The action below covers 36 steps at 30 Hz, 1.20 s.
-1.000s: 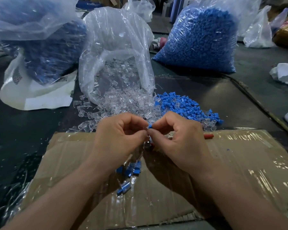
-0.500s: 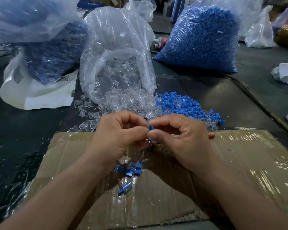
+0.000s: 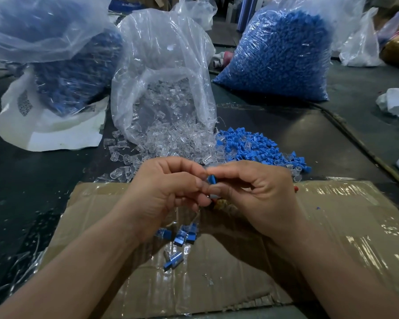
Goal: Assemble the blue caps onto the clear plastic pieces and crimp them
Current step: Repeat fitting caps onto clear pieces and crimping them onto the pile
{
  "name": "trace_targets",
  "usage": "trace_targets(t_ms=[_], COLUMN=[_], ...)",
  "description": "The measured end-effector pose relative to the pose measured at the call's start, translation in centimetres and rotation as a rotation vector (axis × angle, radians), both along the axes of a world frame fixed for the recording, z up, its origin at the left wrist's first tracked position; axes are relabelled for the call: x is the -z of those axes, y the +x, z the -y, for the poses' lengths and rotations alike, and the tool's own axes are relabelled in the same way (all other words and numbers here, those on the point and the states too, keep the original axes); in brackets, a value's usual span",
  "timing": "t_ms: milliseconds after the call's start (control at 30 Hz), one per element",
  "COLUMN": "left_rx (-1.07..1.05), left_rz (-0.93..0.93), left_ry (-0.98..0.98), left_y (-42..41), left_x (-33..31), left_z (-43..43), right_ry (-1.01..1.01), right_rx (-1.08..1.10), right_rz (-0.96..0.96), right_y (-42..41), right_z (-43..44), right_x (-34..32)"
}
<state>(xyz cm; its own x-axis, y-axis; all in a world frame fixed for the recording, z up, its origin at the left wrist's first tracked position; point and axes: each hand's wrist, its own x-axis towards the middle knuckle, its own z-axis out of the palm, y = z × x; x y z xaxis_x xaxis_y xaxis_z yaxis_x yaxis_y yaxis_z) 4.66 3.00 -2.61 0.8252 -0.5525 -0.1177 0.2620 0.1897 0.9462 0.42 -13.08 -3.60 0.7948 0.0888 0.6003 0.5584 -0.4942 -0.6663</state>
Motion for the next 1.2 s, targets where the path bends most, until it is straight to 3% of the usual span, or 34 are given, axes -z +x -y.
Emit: trace_targets(t_ms=[867,933,1033,1133,1200], left_rx=[-0.041,-0.053,-0.137,-0.198,-0.214], left_rz=[0.104,0.091,0.089,0.092,0.083], left_ry=[0.138,0.116,0.099,0.070,0.047], left_y=[-0.2,-0.2,0.1,0.5,0.6], left_x=[0.2,0.2,0.5,0.6,0.6], left_z=[0.3,0.3,0.2,0.0,-0.1], right_ry=[-0.288,-0.313,-0.316,-0.583,-0.726], right_rx=[-0.009,-0.006,0.097,0.170,0.104], right_rz=[0.045,-0.037,-0.356,-0.608,-0.731], right_y=[-0.2,-0.2,-0.5,-0.7,-0.7], right_z=[0.1,0.5,2.3,4.6,5.1], right_x=[-0.6,-1.2,-2.4,-2.9,-3.0])
